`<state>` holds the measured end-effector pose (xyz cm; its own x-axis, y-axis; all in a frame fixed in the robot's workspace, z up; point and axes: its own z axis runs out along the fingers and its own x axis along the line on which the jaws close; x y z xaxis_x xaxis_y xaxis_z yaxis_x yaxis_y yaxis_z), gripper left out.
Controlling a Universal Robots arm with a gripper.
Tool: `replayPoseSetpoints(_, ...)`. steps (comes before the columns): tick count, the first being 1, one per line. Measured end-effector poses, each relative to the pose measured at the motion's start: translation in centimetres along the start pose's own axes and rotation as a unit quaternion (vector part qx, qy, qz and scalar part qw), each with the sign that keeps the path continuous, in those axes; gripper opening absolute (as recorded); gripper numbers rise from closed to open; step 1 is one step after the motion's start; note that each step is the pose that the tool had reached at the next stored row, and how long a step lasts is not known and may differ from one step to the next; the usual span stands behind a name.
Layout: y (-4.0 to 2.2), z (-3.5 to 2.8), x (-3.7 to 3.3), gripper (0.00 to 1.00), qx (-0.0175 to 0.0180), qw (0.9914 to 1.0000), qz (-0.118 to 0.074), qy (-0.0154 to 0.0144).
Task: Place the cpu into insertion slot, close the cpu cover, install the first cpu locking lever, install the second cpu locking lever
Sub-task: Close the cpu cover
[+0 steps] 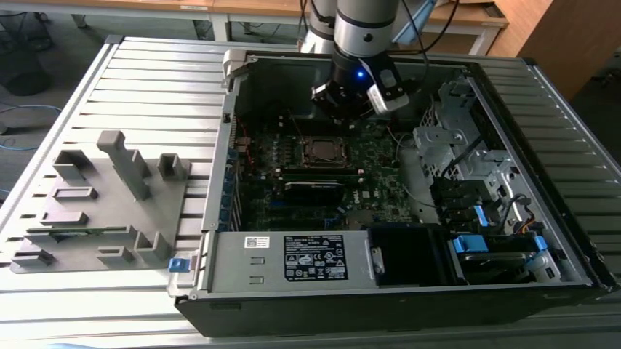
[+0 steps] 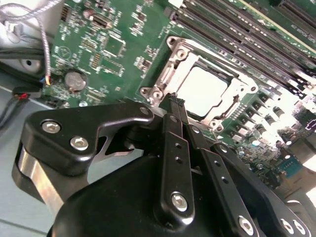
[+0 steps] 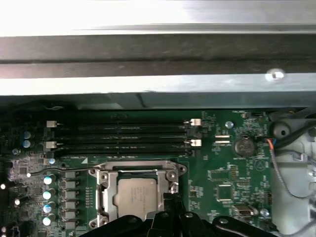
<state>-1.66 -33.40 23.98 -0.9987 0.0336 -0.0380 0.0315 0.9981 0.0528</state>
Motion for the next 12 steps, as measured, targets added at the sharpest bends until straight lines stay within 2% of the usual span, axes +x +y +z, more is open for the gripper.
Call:
replayPoseSetpoints(9, -0.09, 0.69, 1.47, 0.11, 0.0006, 1.00000, 0.000, 0.0000)
replayPoseSetpoints(12, -0.11, 0.77, 1.62, 0.11, 0.0020, 1.00000, 0.000, 0.0001)
